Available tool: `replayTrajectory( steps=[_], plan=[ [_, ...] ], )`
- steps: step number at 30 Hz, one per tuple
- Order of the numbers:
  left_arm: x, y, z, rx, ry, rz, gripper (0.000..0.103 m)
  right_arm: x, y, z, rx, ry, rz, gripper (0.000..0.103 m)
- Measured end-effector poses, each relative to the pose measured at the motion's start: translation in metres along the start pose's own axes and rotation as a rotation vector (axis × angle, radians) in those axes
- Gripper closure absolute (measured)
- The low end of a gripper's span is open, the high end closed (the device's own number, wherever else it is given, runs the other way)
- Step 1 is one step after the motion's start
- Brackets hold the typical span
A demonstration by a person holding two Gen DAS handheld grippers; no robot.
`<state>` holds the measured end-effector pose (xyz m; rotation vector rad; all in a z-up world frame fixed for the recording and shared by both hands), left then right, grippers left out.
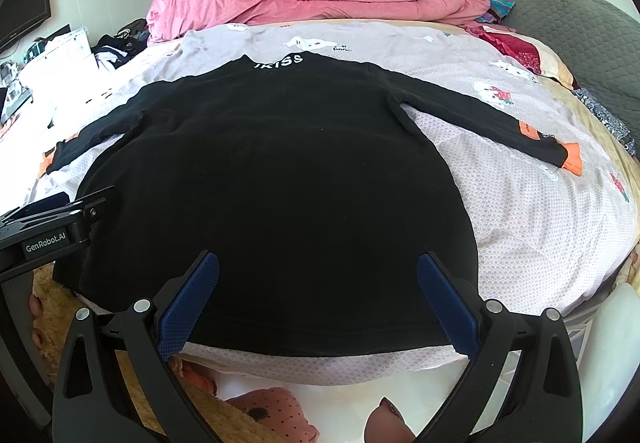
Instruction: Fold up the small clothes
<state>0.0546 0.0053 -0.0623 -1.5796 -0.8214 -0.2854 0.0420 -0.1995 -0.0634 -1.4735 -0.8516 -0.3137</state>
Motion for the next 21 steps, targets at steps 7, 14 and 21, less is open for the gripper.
replayTrajectory(
  steps=[7, 14, 21],
  plan=[
    [0.006, 0.002, -0.004, 0.008, -0.001, -0.004, 0.009, 0.004, 0.003, 0.000, 0.014, 0.006, -0.005, 0.004],
    [0.012, 0.007, -0.009, 0.012, 0.000, 0.002, 0.009, 0.012, 0.010, -0.006, 0.016, 0.021, -0.009, 0.004],
    [0.027, 0.014, -0.013, 0.016, -0.004, -0.005, 0.009, 0.023, 0.014, -0.021, -0.004, 0.042, -0.026, 0.004]
  ],
)
Point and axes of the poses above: each gripper's, at about its wrist camera, not at the fingertips, and y roughly the way its jaws point, z to its left, x to its top, the point moved 9 cm from there along y, roughly the way its jaws point, and after that the axes turned 13 degrees about -y, right-handed, at the moved point
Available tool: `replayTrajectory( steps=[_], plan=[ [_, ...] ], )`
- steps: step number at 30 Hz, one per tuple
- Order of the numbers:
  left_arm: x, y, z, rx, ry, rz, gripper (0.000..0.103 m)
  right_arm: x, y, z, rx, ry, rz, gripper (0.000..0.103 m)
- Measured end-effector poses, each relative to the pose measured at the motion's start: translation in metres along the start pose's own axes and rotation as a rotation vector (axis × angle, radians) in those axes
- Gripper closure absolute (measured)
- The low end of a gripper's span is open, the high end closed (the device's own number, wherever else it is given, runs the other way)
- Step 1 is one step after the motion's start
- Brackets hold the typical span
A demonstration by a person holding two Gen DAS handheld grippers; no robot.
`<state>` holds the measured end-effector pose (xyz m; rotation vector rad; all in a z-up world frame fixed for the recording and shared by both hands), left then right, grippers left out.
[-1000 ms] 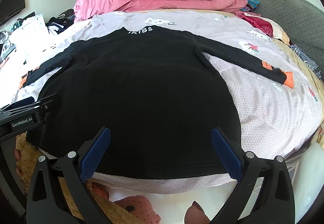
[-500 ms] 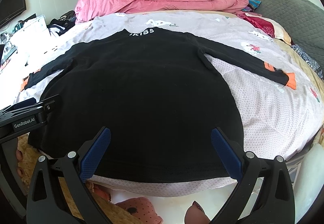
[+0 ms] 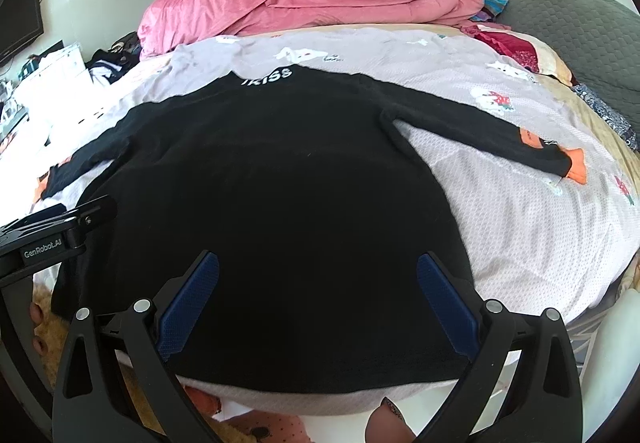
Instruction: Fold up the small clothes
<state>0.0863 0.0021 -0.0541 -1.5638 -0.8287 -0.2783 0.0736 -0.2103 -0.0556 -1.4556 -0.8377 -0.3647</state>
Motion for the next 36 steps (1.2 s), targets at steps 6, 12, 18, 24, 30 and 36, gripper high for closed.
replayTrajectory(
  steps=[6, 12, 18, 24, 30, 36],
  plan=[
    [0.012, 0.006, -0.008, 0.003, 0.018, -0.005, 0.009, 0.010, 0.003, -0.018, -0.019, 0.029, -0.017, 0.004],
    [0.016, 0.015, -0.021, -0.022, 0.023, 0.016, 0.009, 0.017, 0.013, -0.035, -0.017, 0.075, -0.010, 0.004],
    [0.027, 0.026, -0.037, -0.043, 0.042, 0.035, 0.009, 0.021, 0.023, -0.055, -0.024, 0.120, 0.006, 0.004],
    [0.045, 0.038, -0.052, -0.065, 0.051, 0.050, 0.009, 0.025, 0.033, -0.084, -0.055, 0.165, 0.015, 0.004],
    [0.058, 0.052, -0.070, -0.077, 0.082, 0.071, 0.009, 0.021, 0.046, -0.120, -0.062, 0.256, 0.046, 0.004],
    [0.072, 0.063, -0.083, -0.088, 0.094, 0.079, 0.009, 0.011, 0.057, -0.164, -0.073, 0.383, 0.074, 0.004]
  ],
)
Point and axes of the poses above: each gripper's, at about its wrist camera, not at the fingertips, and y roughly the way its jaws point, z to its left, x to its top, the point moved 9 cm from there along y, roughly the way its jaws point, and after that the axes turned 13 degrees about -y, right-handed, at the moved point
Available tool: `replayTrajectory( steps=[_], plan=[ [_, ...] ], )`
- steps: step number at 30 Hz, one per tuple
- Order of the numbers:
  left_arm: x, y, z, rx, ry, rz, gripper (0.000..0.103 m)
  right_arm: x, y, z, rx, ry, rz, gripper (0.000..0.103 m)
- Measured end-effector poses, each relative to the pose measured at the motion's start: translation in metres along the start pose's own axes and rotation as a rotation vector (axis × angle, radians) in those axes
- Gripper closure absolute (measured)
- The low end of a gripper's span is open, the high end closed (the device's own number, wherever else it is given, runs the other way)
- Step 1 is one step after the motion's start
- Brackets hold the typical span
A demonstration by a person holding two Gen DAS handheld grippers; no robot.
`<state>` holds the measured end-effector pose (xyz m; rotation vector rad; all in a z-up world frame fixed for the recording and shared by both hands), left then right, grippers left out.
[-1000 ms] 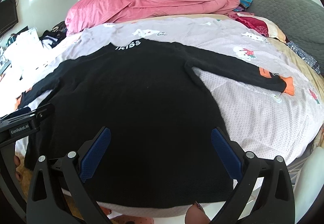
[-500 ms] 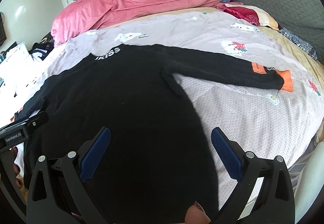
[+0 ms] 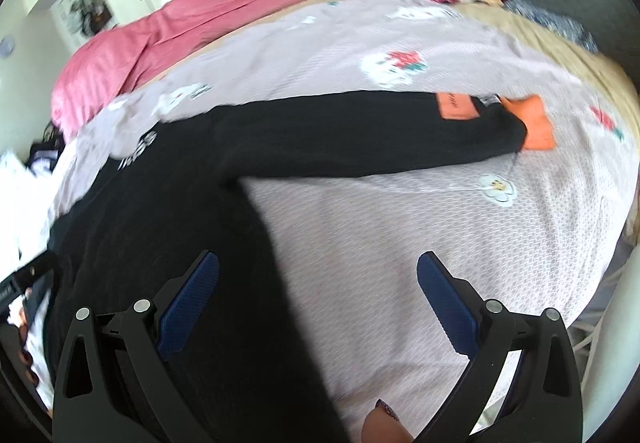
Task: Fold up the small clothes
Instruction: 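Grasp the orange cuff of a black sleeve with the right gripper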
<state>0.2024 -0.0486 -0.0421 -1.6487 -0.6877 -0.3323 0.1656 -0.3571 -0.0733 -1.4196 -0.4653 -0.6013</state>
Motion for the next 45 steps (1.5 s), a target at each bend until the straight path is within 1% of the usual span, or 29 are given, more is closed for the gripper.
replayTrajectory(
  steps=[2, 7, 10, 12, 13, 15, 17, 19, 23, 25, 28, 32, 34, 35, 36, 37, 38, 39, 40, 41, 42, 45],
  plan=[
    [0.004, 0.005, -0.003, -0.002, 0.000, 0.007, 0.009, 0.003, 0.005, -0.017, -0.021, 0.040, 0.010, 0.004],
    [0.018, 0.016, -0.010, -0.003, 0.014, 0.013, 0.009, 0.016, 0.015, -0.057, -0.040, 0.137, 0.012, 0.004],
    [0.029, 0.024, -0.016, -0.008, 0.028, 0.016, 0.009, 0.023, 0.022, -0.082, -0.029, 0.217, 0.010, 0.004],
    [0.036, 0.028, -0.021, -0.014, 0.044, 0.009, 0.009, 0.027, 0.027, -0.102, -0.051, 0.262, 0.016, 0.004],
    [0.038, 0.030, -0.023, -0.018, 0.049, 0.012, 0.009, 0.029, 0.029, -0.107, -0.048, 0.271, 0.014, 0.004],
    [0.043, 0.034, -0.025, -0.022, 0.055, 0.020, 0.009, 0.030, 0.037, -0.122, -0.070, 0.304, 0.036, 0.004],
    [0.052, 0.040, -0.027, -0.012, 0.060, 0.020, 0.009, 0.032, 0.043, -0.135, -0.054, 0.346, 0.041, 0.004],
    [0.058, 0.045, -0.026, -0.006, 0.057, 0.021, 0.009, 0.034, 0.048, -0.144, -0.069, 0.369, 0.048, 0.004],
    [0.070, 0.056, -0.027, -0.004, 0.043, 0.018, 0.009, 0.042, 0.056, -0.160, -0.084, 0.396, 0.033, 0.004],
    [0.074, 0.062, -0.027, -0.006, 0.038, 0.023, 0.009, 0.047, 0.059, -0.169, -0.108, 0.402, 0.024, 0.004],
    [0.076, 0.071, -0.026, -0.017, 0.036, 0.034, 0.009, 0.051, 0.065, -0.181, -0.122, 0.428, 0.011, 0.004],
    [0.077, 0.082, -0.015, -0.012, 0.016, 0.043, 0.009, 0.061, 0.068, -0.193, -0.122, 0.467, -0.046, 0.005],
    [0.077, 0.085, -0.008, -0.012, 0.003, 0.047, 0.009, 0.064, 0.067, -0.197, -0.132, 0.479, -0.071, 0.016],
    [0.077, 0.086, -0.005, -0.009, 0.003, 0.048, 0.009, 0.066, 0.067, -0.198, -0.139, 0.479, -0.076, 0.028],
    [0.077, 0.087, -0.003, -0.006, 0.004, 0.047, 0.009, 0.067, 0.068, -0.198, -0.145, 0.476, -0.082, 0.037],
    [0.078, 0.088, 0.001, 0.000, 0.007, 0.047, 0.009, 0.068, 0.068, -0.199, -0.152, 0.475, -0.086, 0.041],
    [0.078, 0.088, 0.004, 0.002, 0.007, 0.046, 0.009, 0.069, 0.068, -0.199, -0.155, 0.476, -0.094, 0.047],
    [0.080, 0.088, 0.007, 0.004, 0.003, 0.045, 0.009, 0.069, 0.068, -0.198, -0.157, 0.475, -0.100, 0.055],
    [0.081, 0.088, 0.010, 0.003, -0.005, 0.047, 0.009, 0.069, 0.067, -0.198, -0.160, 0.472, -0.108, 0.062],
    [0.082, 0.088, 0.013, -0.002, -0.013, 0.049, 0.009, 0.072, 0.064, -0.196, -0.164, 0.463, -0.125, 0.075],
    [0.084, 0.087, 0.015, -0.005, -0.017, 0.049, 0.009, 0.075, 0.062, -0.193, -0.162, 0.449, -0.144, 0.083],
    [0.091, 0.083, 0.020, -0.015, -0.030, 0.039, 0.009, 0.086, 0.050, -0.177, -0.150, 0.403, -0.192, 0.086]
  ],
)
Point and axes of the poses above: each gripper's, at about its wrist camera, not at the fingertips, and y roughly the way its jaws point, z to its left, x to its top, the point moved 9 cm from there along y, roughly the way its jaws point, and after that the axes turned 13 degrees about -y, right-handed, at the moved point
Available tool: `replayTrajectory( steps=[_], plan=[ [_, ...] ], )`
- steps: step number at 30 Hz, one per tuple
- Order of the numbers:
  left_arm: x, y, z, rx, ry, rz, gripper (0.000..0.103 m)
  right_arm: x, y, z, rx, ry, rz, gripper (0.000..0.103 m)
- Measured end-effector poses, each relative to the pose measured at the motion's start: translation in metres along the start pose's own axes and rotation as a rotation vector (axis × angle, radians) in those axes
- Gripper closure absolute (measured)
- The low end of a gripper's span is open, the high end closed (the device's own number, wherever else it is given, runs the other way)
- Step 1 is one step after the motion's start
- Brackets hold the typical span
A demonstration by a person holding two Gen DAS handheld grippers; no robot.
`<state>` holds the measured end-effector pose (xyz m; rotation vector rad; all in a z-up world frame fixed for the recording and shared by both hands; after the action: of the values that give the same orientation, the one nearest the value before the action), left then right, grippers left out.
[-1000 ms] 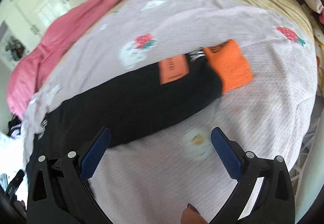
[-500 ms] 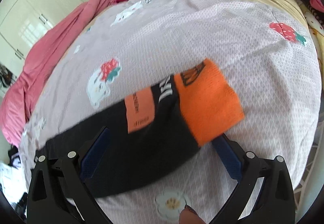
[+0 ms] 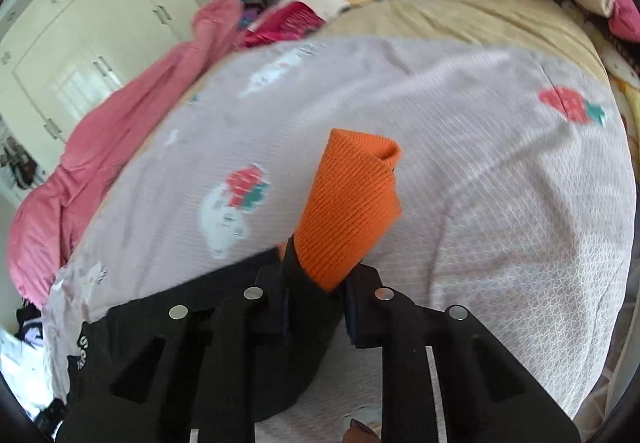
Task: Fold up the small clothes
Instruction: 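Grasp the orange cuff of a black sleeve with the right gripper, then carry the cuff across the shirt back and lay it down with the right gripper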
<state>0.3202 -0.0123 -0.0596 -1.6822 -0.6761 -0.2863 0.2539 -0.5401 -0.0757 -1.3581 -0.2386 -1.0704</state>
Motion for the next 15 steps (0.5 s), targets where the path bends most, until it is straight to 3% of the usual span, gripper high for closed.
replayTrajectory(
  steps=[7, 15],
  plan=[
    [0.008, -0.014, 0.012, -0.047, -0.046, -0.003, 0.009, 0.019, -0.038, 0.068, 0.108, -0.113, -0.096, 0.089],
    [0.010, -0.027, 0.031, -0.081, -0.105, -0.001, 0.009, 0.024, -0.075, 0.162, 0.251, -0.212, -0.145, 0.089]
  ],
)
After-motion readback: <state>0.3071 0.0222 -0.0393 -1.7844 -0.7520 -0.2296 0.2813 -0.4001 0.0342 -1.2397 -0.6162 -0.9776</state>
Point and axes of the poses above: each gripper's, at about its wrist camera, not at the fingertips, and y roughly the way its jaws point, z to its left, x to its top, the point moved 9 cm from there along y, roughly the way its jaws point, and after that the axes turned 13 degrees about -y, right-handed, at the moved point
